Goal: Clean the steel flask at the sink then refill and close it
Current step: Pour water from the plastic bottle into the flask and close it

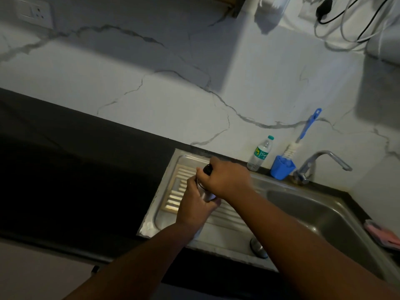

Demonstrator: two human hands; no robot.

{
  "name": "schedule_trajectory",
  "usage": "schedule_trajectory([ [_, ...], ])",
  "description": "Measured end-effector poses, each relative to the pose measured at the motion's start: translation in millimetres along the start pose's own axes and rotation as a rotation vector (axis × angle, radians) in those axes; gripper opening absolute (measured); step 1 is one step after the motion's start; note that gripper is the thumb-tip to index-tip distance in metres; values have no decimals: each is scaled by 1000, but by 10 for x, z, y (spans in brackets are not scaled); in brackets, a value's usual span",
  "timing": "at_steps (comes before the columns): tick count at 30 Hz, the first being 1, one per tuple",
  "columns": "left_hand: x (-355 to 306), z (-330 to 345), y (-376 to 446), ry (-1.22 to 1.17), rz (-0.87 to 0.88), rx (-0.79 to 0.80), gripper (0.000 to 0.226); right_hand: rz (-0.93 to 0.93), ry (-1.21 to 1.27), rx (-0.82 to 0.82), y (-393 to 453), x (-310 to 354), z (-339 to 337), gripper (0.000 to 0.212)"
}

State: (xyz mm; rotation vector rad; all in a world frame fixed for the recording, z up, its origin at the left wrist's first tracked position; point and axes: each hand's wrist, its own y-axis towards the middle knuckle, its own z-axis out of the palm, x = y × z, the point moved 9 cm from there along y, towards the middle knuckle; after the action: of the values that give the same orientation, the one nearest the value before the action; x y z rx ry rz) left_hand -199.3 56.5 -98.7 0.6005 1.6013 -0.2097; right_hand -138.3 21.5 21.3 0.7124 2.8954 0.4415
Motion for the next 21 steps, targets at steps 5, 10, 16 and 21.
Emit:
schedule_trajectory([
  [5, 7, -3, 4, -10, 19, 8, 83, 58, 94, 118, 0, -65, 54, 52],
  [10, 5, -9, -2, -65, 45, 17, 70, 233, 860, 381, -227, -589, 347, 62],
  [16, 63, -8, 4, -101, 44, 20, 71, 413, 2, 744, -1070, -1806, 1468, 55],
  [21, 66, -7, 13, -117, 59, 12, 71, 519, 260, 666, -1444, -1909, 1656, 59],
])
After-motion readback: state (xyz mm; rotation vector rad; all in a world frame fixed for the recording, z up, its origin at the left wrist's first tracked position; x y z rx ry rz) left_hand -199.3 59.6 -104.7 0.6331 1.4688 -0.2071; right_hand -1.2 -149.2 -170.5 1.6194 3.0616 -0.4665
